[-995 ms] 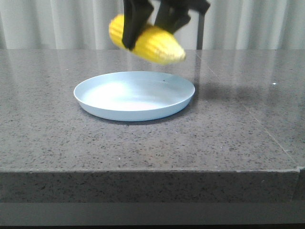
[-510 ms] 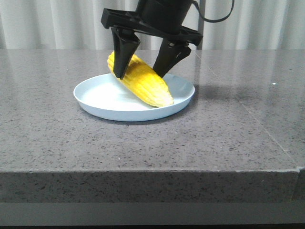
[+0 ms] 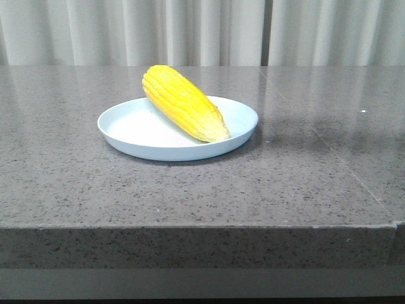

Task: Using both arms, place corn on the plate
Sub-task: 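Lower the corn onto the plate and open the right gripper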

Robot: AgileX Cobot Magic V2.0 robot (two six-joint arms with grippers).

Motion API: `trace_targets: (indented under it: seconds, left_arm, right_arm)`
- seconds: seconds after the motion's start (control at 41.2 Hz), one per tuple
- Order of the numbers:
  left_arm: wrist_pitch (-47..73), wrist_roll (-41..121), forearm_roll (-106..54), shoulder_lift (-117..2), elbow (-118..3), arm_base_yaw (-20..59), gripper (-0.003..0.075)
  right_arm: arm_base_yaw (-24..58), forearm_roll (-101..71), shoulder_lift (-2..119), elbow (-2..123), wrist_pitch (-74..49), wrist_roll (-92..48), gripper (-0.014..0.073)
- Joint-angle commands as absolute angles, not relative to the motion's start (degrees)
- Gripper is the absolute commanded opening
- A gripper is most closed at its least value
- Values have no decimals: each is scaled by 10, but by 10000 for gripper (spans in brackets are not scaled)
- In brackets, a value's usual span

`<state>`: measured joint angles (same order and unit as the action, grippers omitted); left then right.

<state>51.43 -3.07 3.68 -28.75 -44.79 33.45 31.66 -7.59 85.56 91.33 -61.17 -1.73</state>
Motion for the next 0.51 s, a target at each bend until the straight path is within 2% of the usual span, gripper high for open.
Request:
trace_targets:
  seconds: [0.0, 0.485]
  left_arm:
    - [469, -37, 37, -290, -462, 338, 459]
    - [469, -37, 37, -290, -462, 338, 459]
  right_arm:
    - [316, -55, 771, 887, -594, -26, 591]
    - [316, -41, 482, 670, -572, -26, 591]
